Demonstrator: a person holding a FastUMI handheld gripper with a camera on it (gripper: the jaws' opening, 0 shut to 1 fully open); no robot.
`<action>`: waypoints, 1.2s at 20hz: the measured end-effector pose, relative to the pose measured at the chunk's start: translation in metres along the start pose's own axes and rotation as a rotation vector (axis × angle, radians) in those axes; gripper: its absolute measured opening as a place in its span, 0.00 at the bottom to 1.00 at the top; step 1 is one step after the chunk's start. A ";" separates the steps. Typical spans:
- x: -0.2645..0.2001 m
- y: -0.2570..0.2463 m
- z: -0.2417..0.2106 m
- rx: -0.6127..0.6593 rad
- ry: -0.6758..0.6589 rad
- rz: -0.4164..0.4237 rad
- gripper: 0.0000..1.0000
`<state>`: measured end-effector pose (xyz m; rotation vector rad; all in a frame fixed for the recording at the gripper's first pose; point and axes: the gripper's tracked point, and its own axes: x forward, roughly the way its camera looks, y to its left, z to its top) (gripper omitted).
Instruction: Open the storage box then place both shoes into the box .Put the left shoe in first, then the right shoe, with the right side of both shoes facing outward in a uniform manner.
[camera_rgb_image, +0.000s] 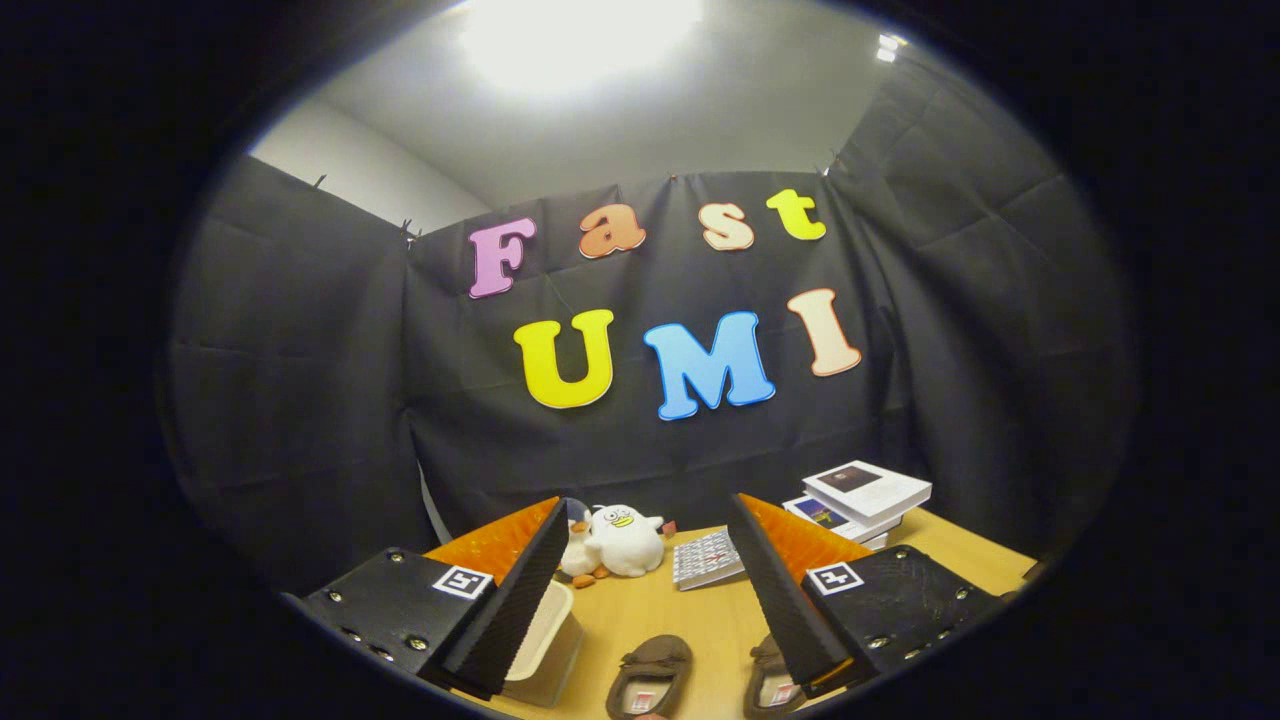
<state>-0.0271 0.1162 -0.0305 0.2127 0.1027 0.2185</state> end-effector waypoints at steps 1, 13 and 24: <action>0.001 0.004 -0.006 0.027 0.015 0.015 0.98; 0.013 0.046 -0.111 0.452 0.275 0.120 0.97; 0.020 0.080 -0.197 0.877 0.512 0.175 0.98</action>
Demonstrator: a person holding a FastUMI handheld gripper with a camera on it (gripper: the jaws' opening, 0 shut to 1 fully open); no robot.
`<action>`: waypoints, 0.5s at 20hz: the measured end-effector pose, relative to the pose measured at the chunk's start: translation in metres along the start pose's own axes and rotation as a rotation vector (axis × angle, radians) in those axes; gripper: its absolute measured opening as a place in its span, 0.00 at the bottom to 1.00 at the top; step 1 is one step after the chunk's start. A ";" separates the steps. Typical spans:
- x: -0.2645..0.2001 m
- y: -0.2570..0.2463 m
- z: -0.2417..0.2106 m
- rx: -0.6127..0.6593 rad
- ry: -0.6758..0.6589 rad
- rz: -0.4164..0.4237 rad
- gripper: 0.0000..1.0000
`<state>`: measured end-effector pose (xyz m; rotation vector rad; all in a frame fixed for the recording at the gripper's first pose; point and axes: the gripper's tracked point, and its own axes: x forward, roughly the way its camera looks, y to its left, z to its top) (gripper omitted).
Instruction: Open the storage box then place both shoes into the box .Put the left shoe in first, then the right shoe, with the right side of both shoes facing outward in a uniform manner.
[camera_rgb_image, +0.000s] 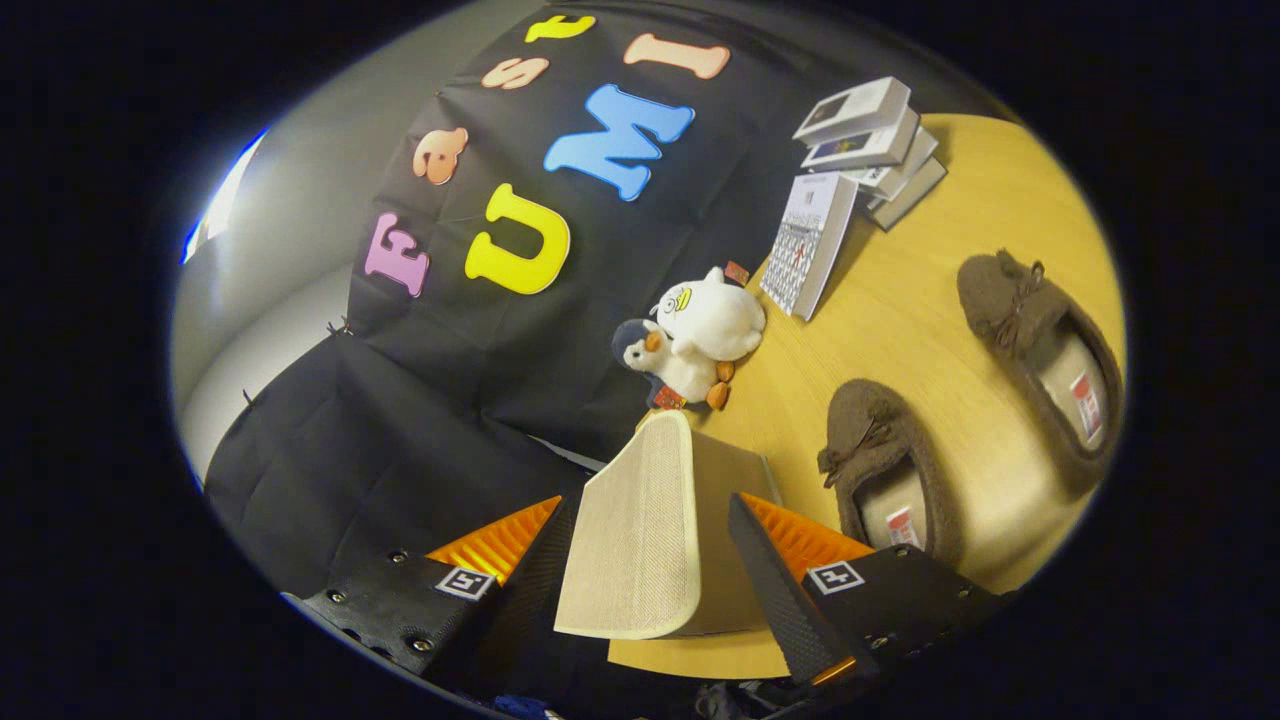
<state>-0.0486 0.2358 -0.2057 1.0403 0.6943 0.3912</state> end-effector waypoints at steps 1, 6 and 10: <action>0.004 -0.002 -0.005 0.024 0.016 0.001 0.98; 0.024 -0.011 -0.026 0.142 0.078 0.020 0.97; 0.031 -0.016 -0.043 0.198 0.131 0.023 0.95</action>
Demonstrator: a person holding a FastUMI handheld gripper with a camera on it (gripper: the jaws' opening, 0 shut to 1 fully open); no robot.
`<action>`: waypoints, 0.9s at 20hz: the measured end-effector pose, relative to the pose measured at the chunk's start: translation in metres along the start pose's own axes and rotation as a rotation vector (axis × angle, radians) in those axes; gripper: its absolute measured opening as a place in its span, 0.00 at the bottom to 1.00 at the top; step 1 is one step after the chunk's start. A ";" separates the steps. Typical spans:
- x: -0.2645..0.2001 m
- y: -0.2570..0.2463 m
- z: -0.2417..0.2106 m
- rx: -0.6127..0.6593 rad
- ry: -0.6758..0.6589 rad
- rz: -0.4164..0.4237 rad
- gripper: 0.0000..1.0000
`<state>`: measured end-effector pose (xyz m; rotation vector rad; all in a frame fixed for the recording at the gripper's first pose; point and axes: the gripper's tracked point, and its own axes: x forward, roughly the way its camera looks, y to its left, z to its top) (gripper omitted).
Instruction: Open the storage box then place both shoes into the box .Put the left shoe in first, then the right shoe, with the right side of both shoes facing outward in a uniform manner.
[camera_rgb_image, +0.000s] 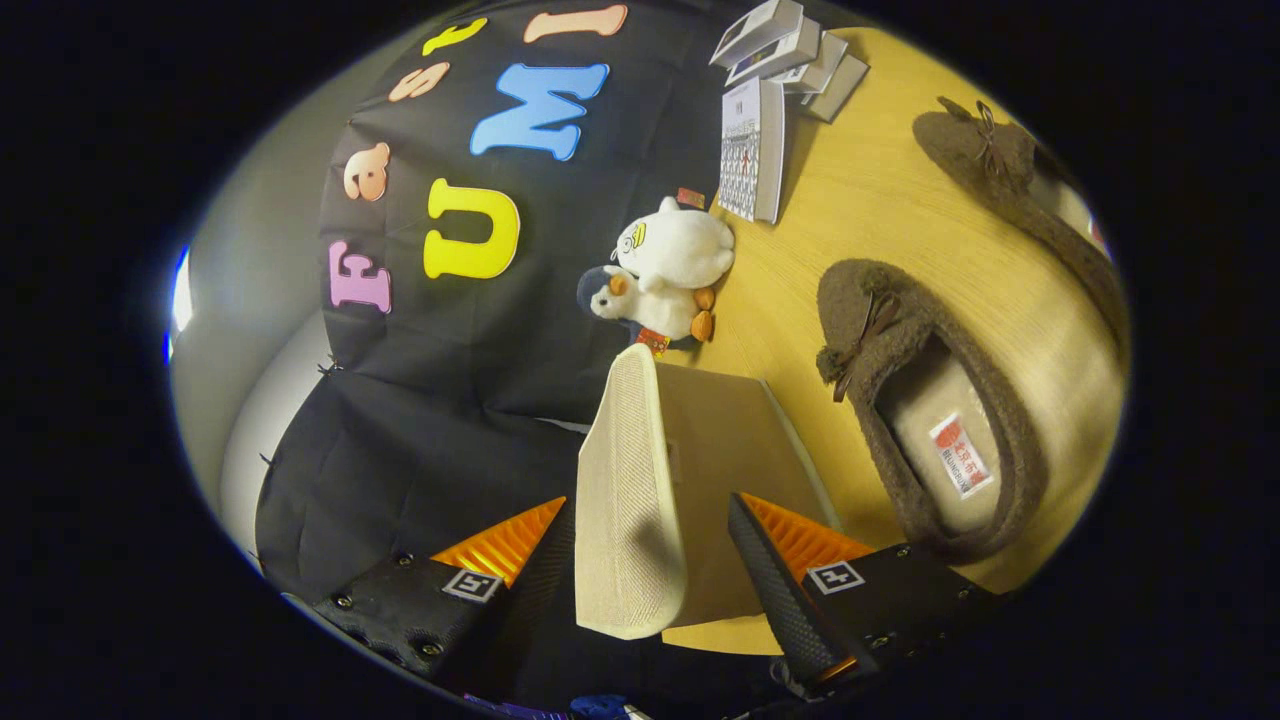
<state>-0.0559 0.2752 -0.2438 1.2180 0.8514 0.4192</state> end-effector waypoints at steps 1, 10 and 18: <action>0.004 -0.002 -0.002 0.008 0.013 -0.005 0.88; 0.008 0.014 -0.005 -0.035 0.047 0.015 0.03; 0.000 0.076 -0.008 -0.234 0.080 0.028 0.02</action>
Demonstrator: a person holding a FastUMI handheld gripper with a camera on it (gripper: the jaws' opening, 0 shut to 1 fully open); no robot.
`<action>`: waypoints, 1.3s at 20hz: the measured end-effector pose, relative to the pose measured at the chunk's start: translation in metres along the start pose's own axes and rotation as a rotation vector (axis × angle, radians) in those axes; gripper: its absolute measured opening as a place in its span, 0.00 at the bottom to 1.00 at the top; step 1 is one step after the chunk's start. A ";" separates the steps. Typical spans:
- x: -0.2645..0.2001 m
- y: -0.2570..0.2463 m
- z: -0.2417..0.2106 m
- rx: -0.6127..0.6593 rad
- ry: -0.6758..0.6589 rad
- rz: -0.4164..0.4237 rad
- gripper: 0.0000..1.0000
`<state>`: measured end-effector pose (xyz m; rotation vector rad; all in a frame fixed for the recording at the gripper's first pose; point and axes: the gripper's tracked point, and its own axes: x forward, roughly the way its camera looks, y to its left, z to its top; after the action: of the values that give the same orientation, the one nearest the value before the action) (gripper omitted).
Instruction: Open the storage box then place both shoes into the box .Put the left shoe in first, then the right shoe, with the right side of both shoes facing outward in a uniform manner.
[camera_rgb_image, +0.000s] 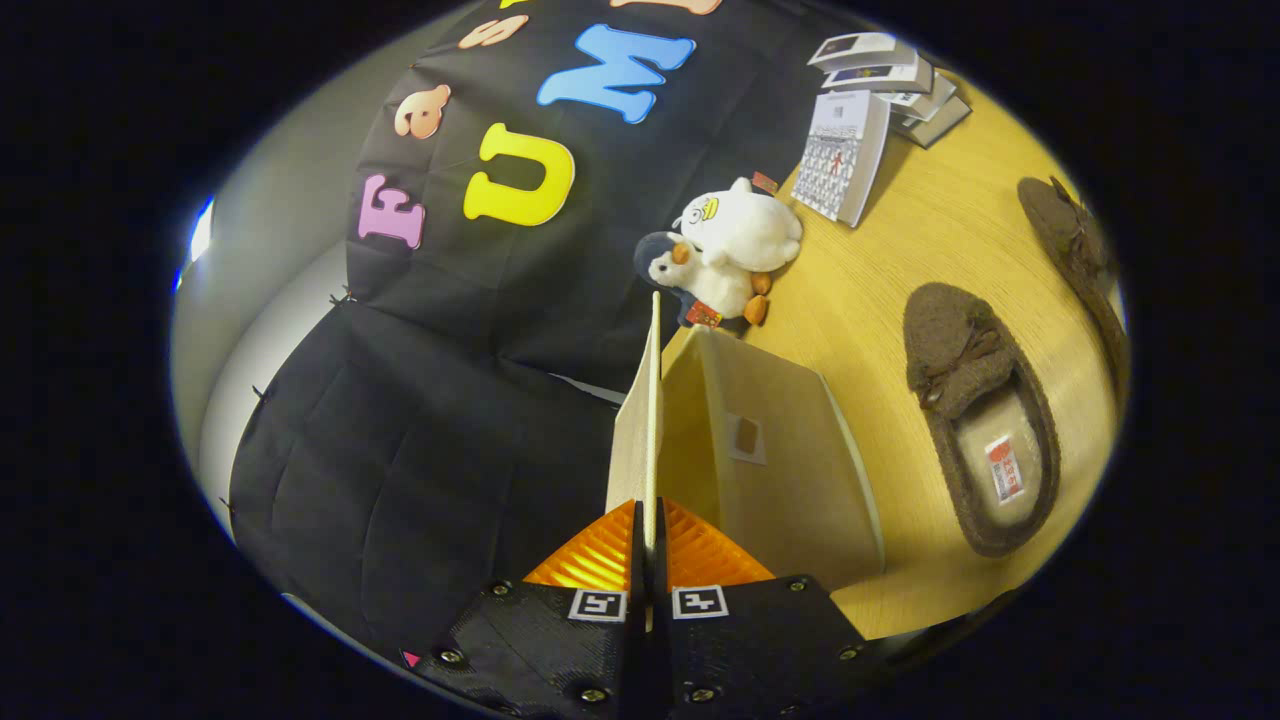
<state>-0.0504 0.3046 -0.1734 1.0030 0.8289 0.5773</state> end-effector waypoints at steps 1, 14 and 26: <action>-0.001 0.011 0.001 -0.016 0.001 0.010 0.02; 0.030 0.123 -0.027 -0.250 0.021 0.036 0.02; 0.081 0.190 -0.092 -0.520 0.070 0.003 0.09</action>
<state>-0.0896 0.4937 -0.0557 0.5105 0.6870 0.7850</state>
